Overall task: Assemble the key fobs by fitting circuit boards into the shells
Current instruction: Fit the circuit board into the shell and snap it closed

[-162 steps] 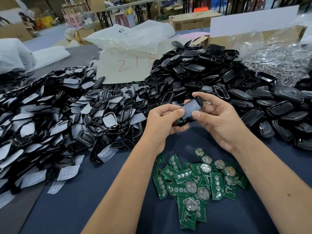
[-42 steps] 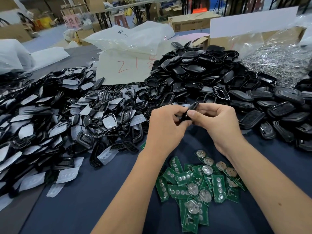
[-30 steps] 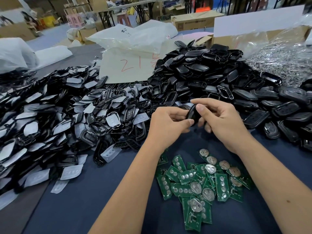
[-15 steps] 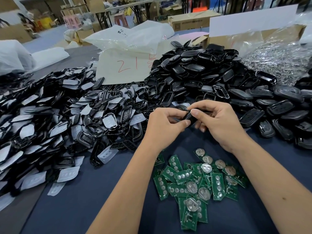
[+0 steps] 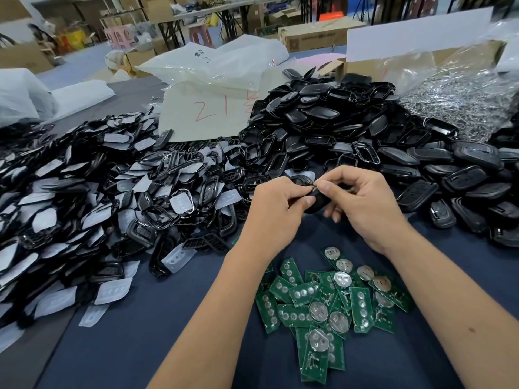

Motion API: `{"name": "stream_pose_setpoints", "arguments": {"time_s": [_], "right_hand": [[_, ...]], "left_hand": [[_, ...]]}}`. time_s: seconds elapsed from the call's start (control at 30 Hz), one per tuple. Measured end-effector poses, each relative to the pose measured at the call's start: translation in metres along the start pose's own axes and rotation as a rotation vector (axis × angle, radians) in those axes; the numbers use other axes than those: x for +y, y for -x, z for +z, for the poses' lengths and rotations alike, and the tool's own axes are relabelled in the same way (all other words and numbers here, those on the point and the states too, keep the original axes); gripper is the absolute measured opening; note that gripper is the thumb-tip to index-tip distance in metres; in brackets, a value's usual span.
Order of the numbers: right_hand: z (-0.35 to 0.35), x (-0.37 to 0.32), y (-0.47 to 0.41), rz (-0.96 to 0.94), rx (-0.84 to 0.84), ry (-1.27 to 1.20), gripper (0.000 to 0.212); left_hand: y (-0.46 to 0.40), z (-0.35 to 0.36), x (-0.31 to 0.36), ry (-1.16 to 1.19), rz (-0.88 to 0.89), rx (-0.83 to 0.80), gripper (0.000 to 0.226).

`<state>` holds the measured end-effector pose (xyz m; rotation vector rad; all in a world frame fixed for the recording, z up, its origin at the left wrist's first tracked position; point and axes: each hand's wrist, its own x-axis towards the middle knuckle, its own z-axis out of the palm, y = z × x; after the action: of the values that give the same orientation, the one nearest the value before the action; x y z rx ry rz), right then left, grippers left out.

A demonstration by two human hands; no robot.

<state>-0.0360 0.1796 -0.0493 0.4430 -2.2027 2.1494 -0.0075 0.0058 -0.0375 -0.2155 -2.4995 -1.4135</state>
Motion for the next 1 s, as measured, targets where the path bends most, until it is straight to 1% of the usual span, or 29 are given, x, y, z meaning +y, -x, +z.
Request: {"name": "stream_pose_setpoints", "arguments": {"time_s": [0.13,0.2,0.3,0.37,0.43,0.6,0.73,0.93,1.0], "right_hand": [[-0.001,0.000,-0.001,0.013,-0.004,-0.016,0.007],[-0.001,-0.001,-0.001,0.022,0.002,-0.054,0.007],[-0.002,-0.001,-0.002,0.049,0.015,-0.157,0.011],[-0.004,-0.002,-0.002,0.070,0.009,-0.229,0.015],[-0.005,-0.003,-0.002,0.083,-0.014,-0.278,0.020],[-0.005,-0.005,0.000,0.095,-0.042,-0.307,0.023],[-0.004,-0.005,0.001,0.056,-0.042,-0.292,0.021],[-0.004,-0.005,0.003,0.031,-0.042,-0.253,0.018],[-0.005,-0.005,0.004,0.004,-0.043,-0.196,0.018]], "left_hand": [[-0.001,-0.001,-0.001,0.054,-0.035,-0.012,0.019],[-0.002,-0.003,-0.001,0.159,-0.106,-0.028,0.017],[-0.001,-0.007,-0.002,0.374,-0.231,-0.043,0.016],[0.000,-0.008,-0.001,0.482,-0.263,-0.056,0.012],[0.001,-0.008,0.000,0.522,-0.255,-0.043,0.012],[0.000,-0.009,0.001,0.431,-0.176,0.022,0.015],[0.000,-0.010,0.001,0.352,-0.103,0.058,0.020],[-0.003,-0.012,-0.002,0.321,-0.097,0.082,0.021],[-0.003,-0.013,-0.002,0.328,-0.096,0.077,0.021]]}}
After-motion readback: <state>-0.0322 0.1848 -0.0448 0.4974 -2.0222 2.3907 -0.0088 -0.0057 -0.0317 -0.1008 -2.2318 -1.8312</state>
